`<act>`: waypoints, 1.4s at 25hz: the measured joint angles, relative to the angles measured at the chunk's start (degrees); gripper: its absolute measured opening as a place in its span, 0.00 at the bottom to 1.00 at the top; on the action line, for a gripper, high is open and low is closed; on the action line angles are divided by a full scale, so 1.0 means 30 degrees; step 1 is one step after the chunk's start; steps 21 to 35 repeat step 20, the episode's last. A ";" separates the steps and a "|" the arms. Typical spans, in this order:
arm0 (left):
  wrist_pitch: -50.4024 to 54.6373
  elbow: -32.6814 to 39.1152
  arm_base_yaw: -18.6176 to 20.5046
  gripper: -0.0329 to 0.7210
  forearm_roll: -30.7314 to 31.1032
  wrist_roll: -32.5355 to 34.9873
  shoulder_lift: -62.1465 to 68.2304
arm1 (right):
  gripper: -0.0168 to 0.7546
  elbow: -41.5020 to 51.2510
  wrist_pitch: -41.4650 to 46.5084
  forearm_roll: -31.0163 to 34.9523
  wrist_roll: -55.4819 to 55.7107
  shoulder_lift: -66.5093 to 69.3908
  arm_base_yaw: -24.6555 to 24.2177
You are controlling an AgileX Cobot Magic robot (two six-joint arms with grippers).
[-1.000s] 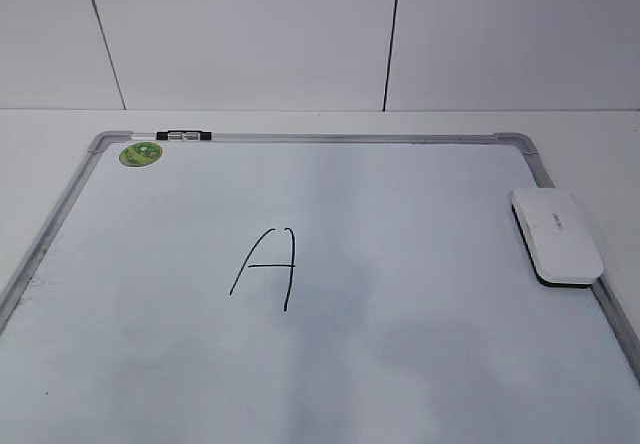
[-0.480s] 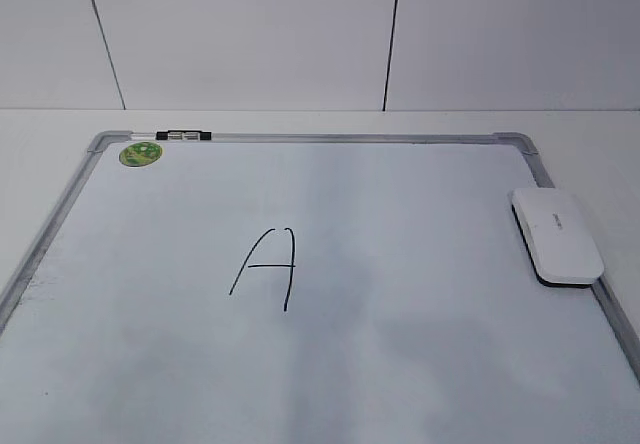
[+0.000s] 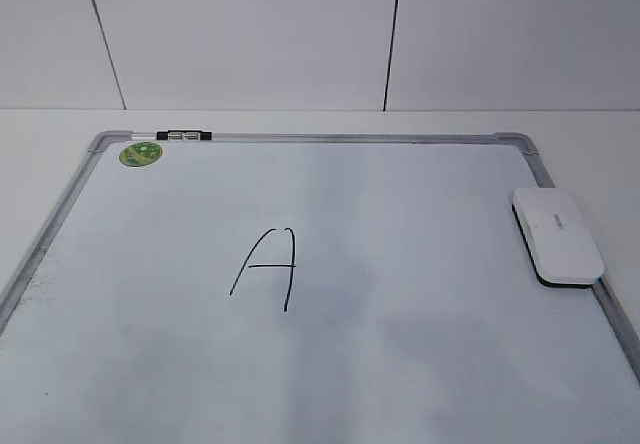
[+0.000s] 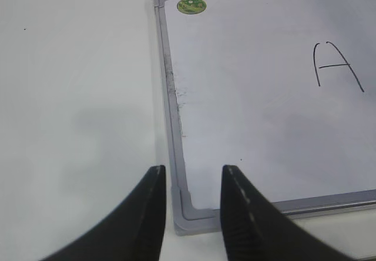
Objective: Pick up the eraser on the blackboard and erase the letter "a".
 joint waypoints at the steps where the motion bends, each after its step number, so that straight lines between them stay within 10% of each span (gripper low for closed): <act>1: 0.0000 0.0000 0.0000 0.36 0.0000 0.0000 0.0000 | 0.79 0.0000 0.0000 0.0000 -0.0013 0.0000 0.0000; 35: 0.0000 0.0000 0.0000 0.36 0.0000 0.0000 0.0000 | 0.79 0.0000 0.0000 0.0000 -0.0013 0.0000 0.0000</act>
